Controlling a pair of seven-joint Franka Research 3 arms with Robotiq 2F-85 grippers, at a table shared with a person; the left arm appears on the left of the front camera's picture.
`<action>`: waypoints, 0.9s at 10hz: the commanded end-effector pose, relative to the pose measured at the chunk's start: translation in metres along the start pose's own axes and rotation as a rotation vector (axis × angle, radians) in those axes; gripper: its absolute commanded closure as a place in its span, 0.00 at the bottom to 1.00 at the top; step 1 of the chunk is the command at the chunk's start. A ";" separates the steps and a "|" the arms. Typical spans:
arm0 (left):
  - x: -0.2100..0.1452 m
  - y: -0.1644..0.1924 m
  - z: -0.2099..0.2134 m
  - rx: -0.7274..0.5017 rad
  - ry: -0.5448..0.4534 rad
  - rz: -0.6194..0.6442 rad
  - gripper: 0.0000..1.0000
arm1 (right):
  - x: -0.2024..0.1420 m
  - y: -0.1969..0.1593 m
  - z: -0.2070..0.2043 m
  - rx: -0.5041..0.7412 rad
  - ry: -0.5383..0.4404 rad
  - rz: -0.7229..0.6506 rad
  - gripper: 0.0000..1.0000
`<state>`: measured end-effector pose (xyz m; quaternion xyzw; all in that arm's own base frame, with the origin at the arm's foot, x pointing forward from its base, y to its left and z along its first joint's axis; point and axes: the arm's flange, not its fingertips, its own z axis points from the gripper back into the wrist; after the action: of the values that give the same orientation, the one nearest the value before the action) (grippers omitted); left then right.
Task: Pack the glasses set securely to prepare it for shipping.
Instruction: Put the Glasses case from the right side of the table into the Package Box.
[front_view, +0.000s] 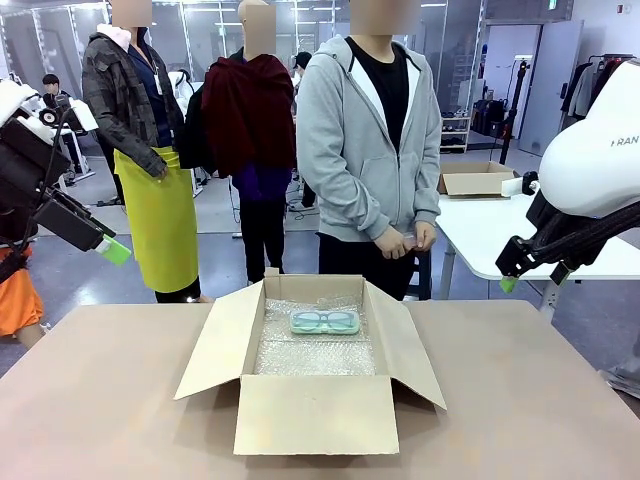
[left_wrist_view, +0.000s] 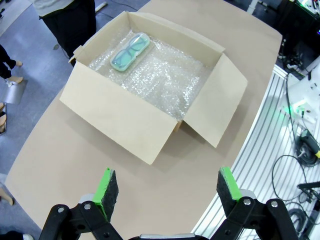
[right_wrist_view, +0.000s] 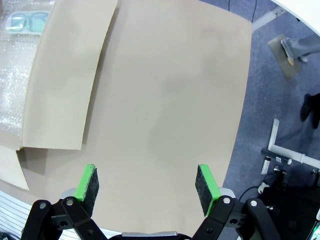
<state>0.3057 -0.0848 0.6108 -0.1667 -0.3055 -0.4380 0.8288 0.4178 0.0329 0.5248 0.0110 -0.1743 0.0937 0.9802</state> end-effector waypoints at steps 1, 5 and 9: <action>0.000 0.000 0.003 -0.011 -0.009 -0.005 0.00 | 0.000 0.000 0.000 0.000 0.000 0.000 0.02; 0.000 0.000 0.003 -0.011 -0.009 -0.005 0.00 | 0.000 0.000 0.000 0.000 0.000 0.000 0.02; 0.000 0.000 0.003 -0.011 -0.009 -0.005 0.00 | 0.000 0.000 0.000 0.000 0.000 0.000 0.02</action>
<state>0.3057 -0.0848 0.6108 -0.1667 -0.3055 -0.4380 0.8288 0.4178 0.0329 0.5248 0.0110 -0.1743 0.0936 0.9802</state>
